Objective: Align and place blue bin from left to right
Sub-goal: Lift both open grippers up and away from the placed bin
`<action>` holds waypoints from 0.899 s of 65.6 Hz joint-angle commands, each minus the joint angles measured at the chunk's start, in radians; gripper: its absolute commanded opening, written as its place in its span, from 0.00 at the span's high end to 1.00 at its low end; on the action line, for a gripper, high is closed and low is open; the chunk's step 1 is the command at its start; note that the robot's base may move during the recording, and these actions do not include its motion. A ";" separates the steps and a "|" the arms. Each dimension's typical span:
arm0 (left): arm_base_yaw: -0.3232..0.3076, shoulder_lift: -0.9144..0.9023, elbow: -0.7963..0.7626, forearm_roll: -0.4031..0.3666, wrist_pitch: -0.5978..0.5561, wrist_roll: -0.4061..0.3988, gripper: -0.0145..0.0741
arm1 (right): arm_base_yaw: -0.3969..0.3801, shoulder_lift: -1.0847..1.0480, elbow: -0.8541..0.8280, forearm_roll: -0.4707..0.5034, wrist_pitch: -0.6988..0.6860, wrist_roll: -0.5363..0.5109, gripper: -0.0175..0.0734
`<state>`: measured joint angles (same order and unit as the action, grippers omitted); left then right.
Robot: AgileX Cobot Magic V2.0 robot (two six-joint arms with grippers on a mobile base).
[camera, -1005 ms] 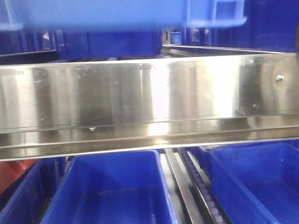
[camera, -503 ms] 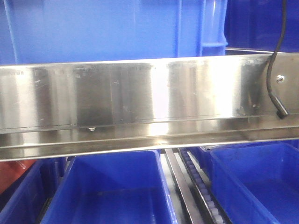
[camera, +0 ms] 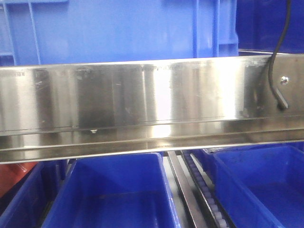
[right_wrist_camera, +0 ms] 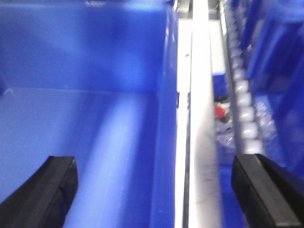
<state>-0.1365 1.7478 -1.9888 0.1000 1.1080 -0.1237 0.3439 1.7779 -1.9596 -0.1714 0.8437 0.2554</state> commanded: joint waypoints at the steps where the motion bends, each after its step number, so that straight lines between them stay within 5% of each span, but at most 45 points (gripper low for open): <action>1: 0.002 -0.059 -0.006 0.015 0.000 0.007 0.20 | -0.003 -0.071 -0.005 -0.031 0.008 -0.006 0.27; 10: 0.002 -0.142 -0.006 0.015 0.025 0.007 0.32 | -0.003 -0.151 -0.005 -0.032 0.053 -0.006 0.51; 21: 0.002 -0.261 0.003 0.039 0.075 0.007 0.78 | -0.003 -0.253 0.014 -0.033 0.179 -0.011 1.00; 26: 0.002 -0.339 0.071 0.041 0.042 0.007 0.96 | -0.003 -0.318 0.088 -0.033 0.163 -0.011 0.98; 59: 0.002 -0.916 0.980 0.065 -0.556 -0.063 0.96 | -0.003 -0.891 0.968 -0.088 -0.358 -0.011 0.98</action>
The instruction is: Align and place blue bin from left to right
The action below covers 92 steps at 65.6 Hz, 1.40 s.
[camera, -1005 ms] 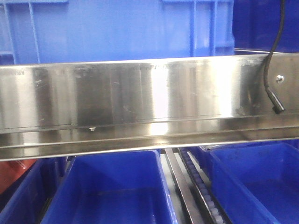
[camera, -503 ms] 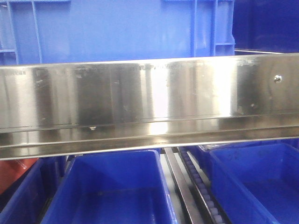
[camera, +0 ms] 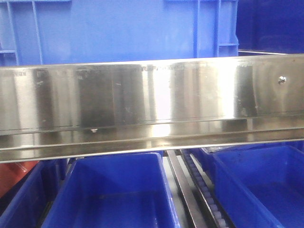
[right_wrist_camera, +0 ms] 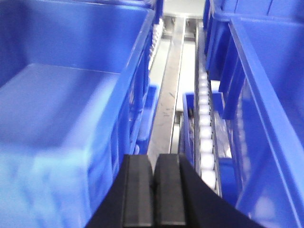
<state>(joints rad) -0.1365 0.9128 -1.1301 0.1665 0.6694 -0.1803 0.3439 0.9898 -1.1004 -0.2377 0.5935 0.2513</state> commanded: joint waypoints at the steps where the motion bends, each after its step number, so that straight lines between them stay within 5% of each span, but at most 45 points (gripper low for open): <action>1: 0.002 -0.098 0.146 -0.001 -0.133 -0.007 0.96 | -0.003 -0.119 0.128 -0.022 -0.120 -0.007 0.98; 12: 0.002 -0.315 0.424 -0.005 -0.284 -0.007 0.96 | -0.003 -0.317 0.346 -0.051 -0.238 -0.007 0.98; 30: 0.002 -0.581 0.637 -0.005 -0.321 -0.007 0.96 | -0.003 -0.632 0.611 -0.073 -0.327 -0.007 0.98; 85: 0.002 -0.666 0.664 -0.004 -0.320 -0.007 0.96 | -0.003 -0.752 0.682 -0.073 -0.332 -0.007 0.99; 92: 0.014 -0.677 0.679 -0.051 -0.323 -0.004 0.96 | -0.003 -0.752 0.682 -0.073 -0.332 -0.007 0.99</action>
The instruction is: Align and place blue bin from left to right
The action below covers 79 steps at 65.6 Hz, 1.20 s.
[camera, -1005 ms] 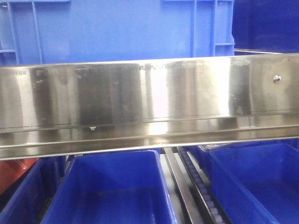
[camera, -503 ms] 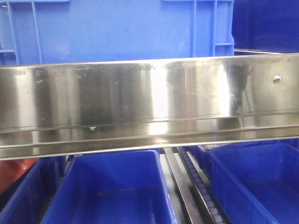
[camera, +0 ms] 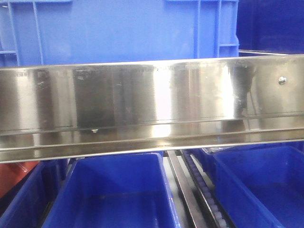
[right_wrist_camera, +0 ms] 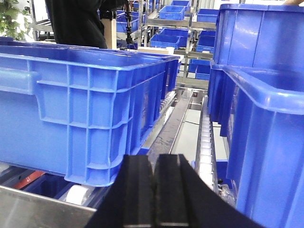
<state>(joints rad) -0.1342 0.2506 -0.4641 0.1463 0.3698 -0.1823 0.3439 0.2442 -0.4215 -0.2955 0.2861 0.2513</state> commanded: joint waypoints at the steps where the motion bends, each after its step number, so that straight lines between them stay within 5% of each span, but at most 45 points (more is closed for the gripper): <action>1: 0.021 -0.026 0.024 -0.031 -0.023 -0.002 0.96 | -0.003 -0.006 0.004 -0.015 -0.025 -0.007 0.99; 7: 0.086 -0.097 0.090 -0.065 -0.043 0.016 0.96 | -0.003 -0.006 0.004 -0.015 -0.025 -0.007 0.99; 17: 0.202 -0.251 0.268 -0.187 -0.169 0.223 0.96 | -0.003 -0.006 0.004 -0.015 -0.025 -0.007 0.99; 24: 0.262 -0.251 0.393 -0.221 -0.305 0.234 0.96 | -0.003 -0.006 0.004 -0.015 -0.025 -0.007 0.99; 32: 0.268 -0.251 0.464 -0.223 -0.419 0.234 0.96 | -0.003 -0.008 0.004 -0.015 -0.027 -0.007 0.99; 40: 0.268 -0.251 0.464 -0.223 -0.333 0.234 0.96 | -0.003 -0.008 0.004 -0.015 -0.027 -0.007 0.99; 79: 0.268 -0.251 0.464 -0.223 -0.333 0.234 0.96 | -0.003 -0.008 0.004 -0.015 -0.027 -0.007 0.99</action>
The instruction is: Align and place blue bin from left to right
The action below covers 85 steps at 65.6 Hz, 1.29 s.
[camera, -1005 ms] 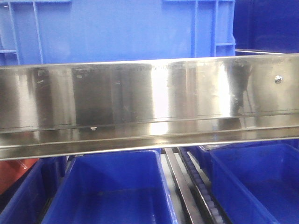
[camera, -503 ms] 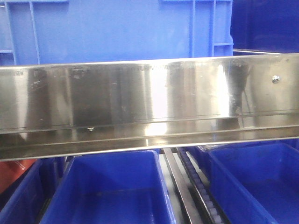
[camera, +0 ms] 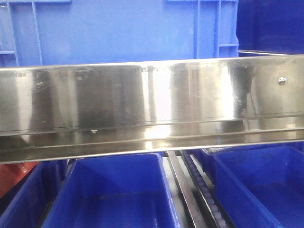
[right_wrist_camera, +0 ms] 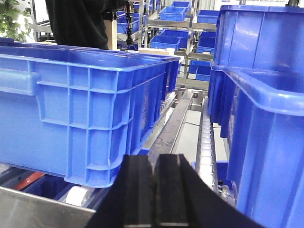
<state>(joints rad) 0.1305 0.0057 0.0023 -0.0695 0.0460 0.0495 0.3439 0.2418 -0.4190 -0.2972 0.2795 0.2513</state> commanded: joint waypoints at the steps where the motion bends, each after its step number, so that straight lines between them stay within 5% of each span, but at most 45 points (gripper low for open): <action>1: 0.003 -0.006 -0.002 -0.007 -0.010 0.002 0.96 | -0.003 -0.006 0.001 -0.013 -0.020 -0.007 0.99; 26: 0.003 -0.006 -0.002 -0.007 -0.010 0.002 0.96 | -0.018 -0.006 -0.001 -0.002 -0.011 -0.007 0.99; 40: 0.003 -0.006 -0.002 -0.007 -0.010 0.002 0.96 | -0.243 -0.016 0.067 0.278 0.008 -0.237 0.99; 52: 0.003 -0.006 -0.002 -0.007 -0.010 0.002 0.96 | -0.387 -0.101 0.204 0.327 -0.090 -0.262 0.99; 71: 0.003 -0.006 -0.002 -0.007 -0.010 0.002 0.96 | -0.401 -0.242 0.418 0.327 -0.155 -0.262 0.99; 85: 0.003 -0.006 -0.002 -0.007 -0.010 0.002 0.96 | -0.401 -0.242 0.419 0.327 -0.168 -0.262 0.99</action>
<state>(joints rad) 0.1305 0.0057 0.0023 -0.0695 0.0460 0.0511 -0.0539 0.0085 -0.0019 0.0260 0.1453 0.0000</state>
